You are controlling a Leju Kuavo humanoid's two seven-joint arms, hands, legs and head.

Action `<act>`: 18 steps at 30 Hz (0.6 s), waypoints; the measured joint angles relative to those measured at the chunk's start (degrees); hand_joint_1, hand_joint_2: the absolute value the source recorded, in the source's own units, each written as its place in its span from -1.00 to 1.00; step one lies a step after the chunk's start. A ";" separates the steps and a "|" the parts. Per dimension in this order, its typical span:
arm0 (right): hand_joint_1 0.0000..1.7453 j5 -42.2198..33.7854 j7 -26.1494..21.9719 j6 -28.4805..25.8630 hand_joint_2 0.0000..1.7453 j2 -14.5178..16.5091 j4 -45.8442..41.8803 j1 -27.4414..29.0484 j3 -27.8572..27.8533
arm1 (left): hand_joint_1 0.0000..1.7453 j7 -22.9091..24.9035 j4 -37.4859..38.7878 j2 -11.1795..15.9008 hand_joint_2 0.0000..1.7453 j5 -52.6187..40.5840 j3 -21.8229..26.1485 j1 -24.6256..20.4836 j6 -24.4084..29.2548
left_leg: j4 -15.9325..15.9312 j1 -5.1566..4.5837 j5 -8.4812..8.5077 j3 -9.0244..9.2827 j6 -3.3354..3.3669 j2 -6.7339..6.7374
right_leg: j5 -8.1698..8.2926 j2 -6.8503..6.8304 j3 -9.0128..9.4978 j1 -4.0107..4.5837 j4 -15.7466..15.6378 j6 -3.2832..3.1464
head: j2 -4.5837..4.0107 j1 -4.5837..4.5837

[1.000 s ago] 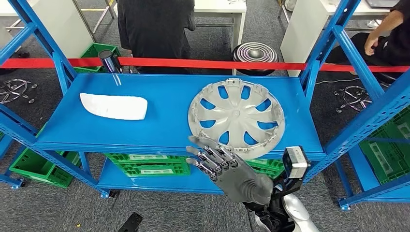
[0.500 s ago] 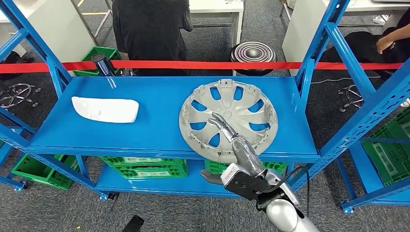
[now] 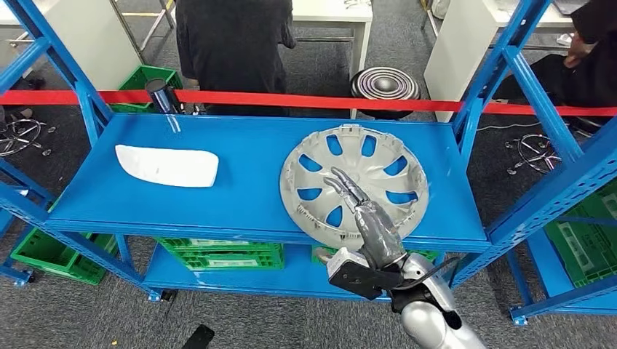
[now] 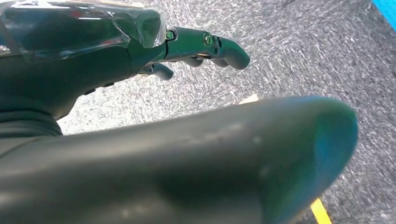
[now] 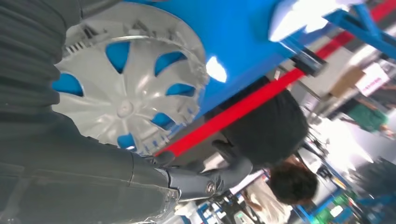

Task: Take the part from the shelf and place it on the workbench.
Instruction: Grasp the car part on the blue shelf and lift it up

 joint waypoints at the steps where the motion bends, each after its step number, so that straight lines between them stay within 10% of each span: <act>1: -1.00 0.43 0.33 0.20 1.00 -0.37 0.28 0.04 0.10 | -1.00 0.05 0.00 -0.09 -1.00 -0.02 0.00 -0.02 -0.10 | 0.05 -0.04 -0.05 -0.03 -0.05 -0.07 | -0.74 -0.01 -1.61 -0.10 2.78 0.19 | 0.00 0.02; 3: -1.00 1.65 1.11 0.95 1.00 -1.17 0.94 0.01 0.33 | -1.00 0.20 0.00 -0.23 -1.00 -0.07 0.00 -0.04 -0.34 | 0.32 -0.03 -0.26 -0.09 -0.32 -0.23 | 0.33 -0.04 -1.84 -0.30 2.17 1.19 | 0.00 0.02; 6: -1.00 3.23 2.00 2.53 1.00 -2.44 2.18 -0.40 0.62 | -1.00 0.50 0.00 -0.29 -1.00 -0.25 -0.01 -0.29 -0.69 | 1.69 -0.10 -1.15 -0.37 -1.26 -0.46 | 4.85 -0.18 3.41 -0.60 -8.90 2.21 | 0.00 0.02; 11: -1.00 4.44 2.47 3.51 1.00 -4.15 4.45 -1.11 1.14 | -1.00 0.90 -0.01 -0.11 -1.00 -0.53 -0.02 -0.62 -0.98 | 3.31 -0.06 -2.30 -1.07 -2.40 -0.41 | 5.91 -0.04 4.83 -0.55 -11.47 0.38 | 0.00 -0.04; 16: -1.00 5.23 2.89 4.08 1.00 -4.95 5.89 -1.65 1.50 | -1.00 0.99 0.00 -0.03 -1.00 -0.54 -0.02 -0.64 -0.98 | 18.46 0.75 -9.89 -8.06 -3.94 -0.24 | 5.91 -0.04 4.93 -0.81 -11.56 -0.28 | 0.00 -0.24; 18: -1.00 5.47 3.27 4.17 1.00 -5.28 6.51 -1.72 1.64 | -1.00 1.07 0.00 -0.01 -1.00 -0.56 -0.03 -0.60 -0.98 | 19.44 0.94 -9.00 -8.72 -3.96 -0.16 | 5.89 -0.02 4.98 -0.79 -11.56 -0.27 | 0.00 -0.25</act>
